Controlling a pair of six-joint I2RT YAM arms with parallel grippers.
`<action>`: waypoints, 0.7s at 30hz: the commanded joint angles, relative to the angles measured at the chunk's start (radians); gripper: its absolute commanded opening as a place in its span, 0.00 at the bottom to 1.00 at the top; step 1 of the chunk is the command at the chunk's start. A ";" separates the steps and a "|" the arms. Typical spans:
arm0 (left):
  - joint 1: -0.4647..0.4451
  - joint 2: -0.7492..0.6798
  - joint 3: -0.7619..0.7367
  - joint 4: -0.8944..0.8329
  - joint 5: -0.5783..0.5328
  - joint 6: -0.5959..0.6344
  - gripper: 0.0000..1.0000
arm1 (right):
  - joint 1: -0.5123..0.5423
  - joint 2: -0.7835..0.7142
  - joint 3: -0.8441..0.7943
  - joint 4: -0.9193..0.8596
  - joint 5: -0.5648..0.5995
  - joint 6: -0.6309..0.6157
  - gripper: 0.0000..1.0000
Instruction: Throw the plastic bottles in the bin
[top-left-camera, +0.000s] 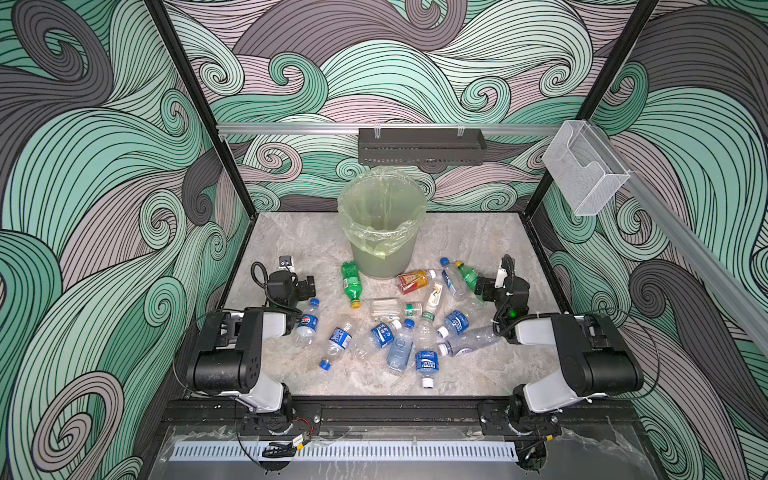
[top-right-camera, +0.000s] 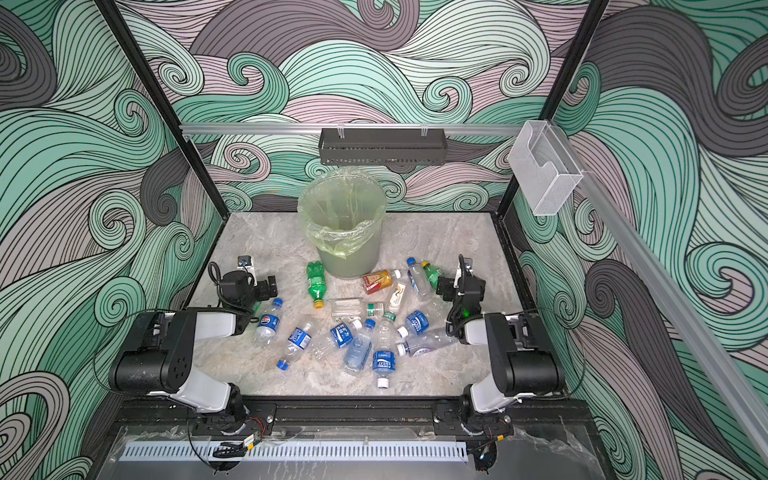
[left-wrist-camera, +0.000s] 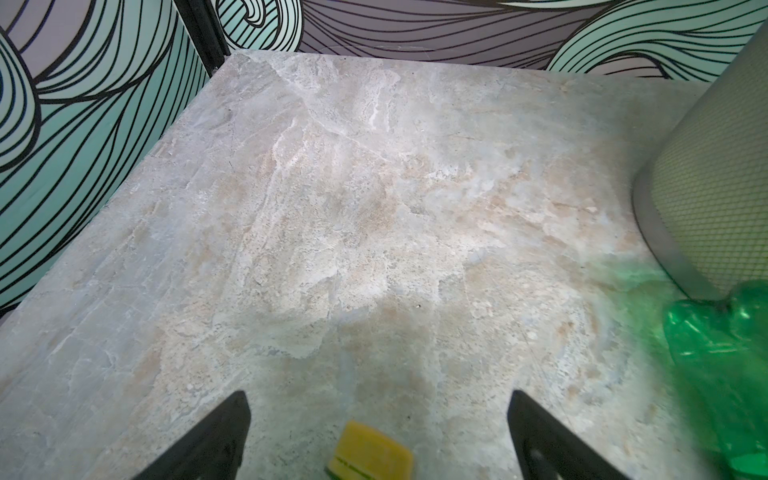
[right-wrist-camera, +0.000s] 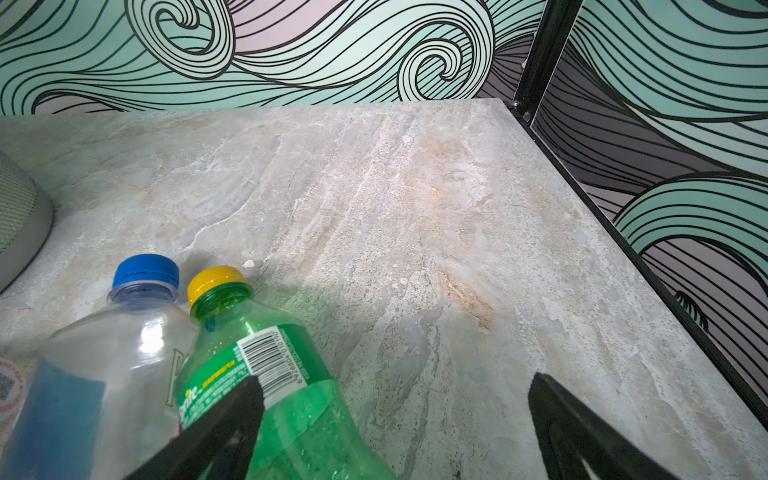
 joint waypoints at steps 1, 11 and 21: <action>0.006 -0.012 0.027 -0.002 0.016 0.007 0.99 | -0.004 -0.009 0.015 0.007 -0.007 -0.015 1.00; 0.006 -0.016 0.026 0.001 0.016 0.006 0.99 | -0.004 -0.010 0.015 0.007 -0.007 -0.015 1.00; 0.004 -0.070 0.106 -0.173 -0.024 -0.005 0.97 | -0.001 -0.092 0.105 -0.217 -0.047 -0.034 1.00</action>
